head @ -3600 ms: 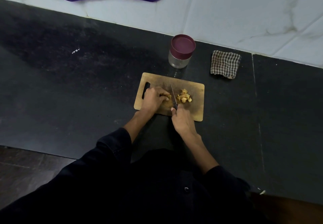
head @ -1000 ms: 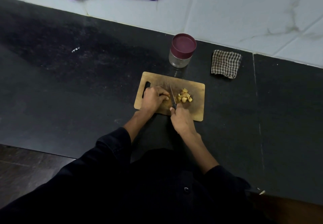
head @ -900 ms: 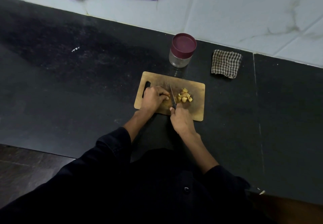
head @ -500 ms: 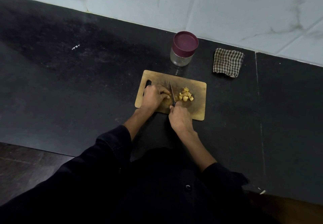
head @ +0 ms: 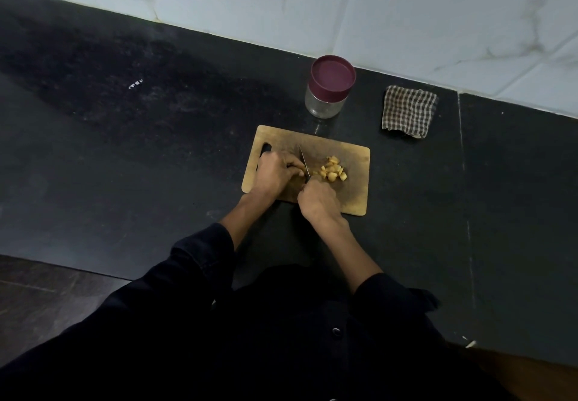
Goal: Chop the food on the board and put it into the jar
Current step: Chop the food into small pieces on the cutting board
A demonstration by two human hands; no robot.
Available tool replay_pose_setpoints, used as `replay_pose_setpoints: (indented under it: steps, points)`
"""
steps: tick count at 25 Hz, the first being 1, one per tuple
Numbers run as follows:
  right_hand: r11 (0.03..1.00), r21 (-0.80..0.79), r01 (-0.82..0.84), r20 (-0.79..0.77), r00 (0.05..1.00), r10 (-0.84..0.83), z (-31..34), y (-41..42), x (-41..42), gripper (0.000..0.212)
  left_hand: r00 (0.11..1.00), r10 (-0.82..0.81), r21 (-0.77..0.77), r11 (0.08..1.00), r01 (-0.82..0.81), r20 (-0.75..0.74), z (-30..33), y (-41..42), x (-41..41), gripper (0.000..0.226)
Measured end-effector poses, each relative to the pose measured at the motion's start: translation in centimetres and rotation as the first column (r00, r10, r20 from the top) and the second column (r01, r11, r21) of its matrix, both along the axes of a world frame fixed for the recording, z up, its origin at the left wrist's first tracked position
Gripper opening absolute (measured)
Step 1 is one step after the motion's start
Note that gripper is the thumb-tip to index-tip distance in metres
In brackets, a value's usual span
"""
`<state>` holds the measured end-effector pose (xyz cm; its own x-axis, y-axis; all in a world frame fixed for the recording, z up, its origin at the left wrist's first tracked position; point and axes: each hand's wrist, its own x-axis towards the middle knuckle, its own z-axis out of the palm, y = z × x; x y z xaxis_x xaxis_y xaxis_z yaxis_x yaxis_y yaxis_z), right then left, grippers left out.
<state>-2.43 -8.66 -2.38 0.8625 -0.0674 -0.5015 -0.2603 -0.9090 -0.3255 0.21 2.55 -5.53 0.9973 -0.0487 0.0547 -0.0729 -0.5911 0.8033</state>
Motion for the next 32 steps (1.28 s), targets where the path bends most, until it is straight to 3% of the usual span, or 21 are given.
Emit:
replay_pose_setpoints:
  steps: [17,27,32]
  points:
    - [0.998,0.058,-0.011,-0.085,0.996,0.016,0.5,-1.8,-0.9,0.027,0.995,0.064,-0.037,0.997,-0.067,-0.070,-0.2,-0.6,-0.2,0.011]
    - [0.998,0.056,-0.018,-0.017,1.000,0.019,-0.4,-2.3,-3.2,0.025,0.996,0.065,-0.055,0.996,-0.068,-0.069,-0.2,-0.6,-0.4,0.011]
    - [0.999,0.026,0.017,-0.126,0.992,-0.014,0.3,-1.9,-2.1,0.026,0.996,0.064,-0.066,0.996,-0.068,-0.059,-0.5,-0.5,-0.2,0.010]
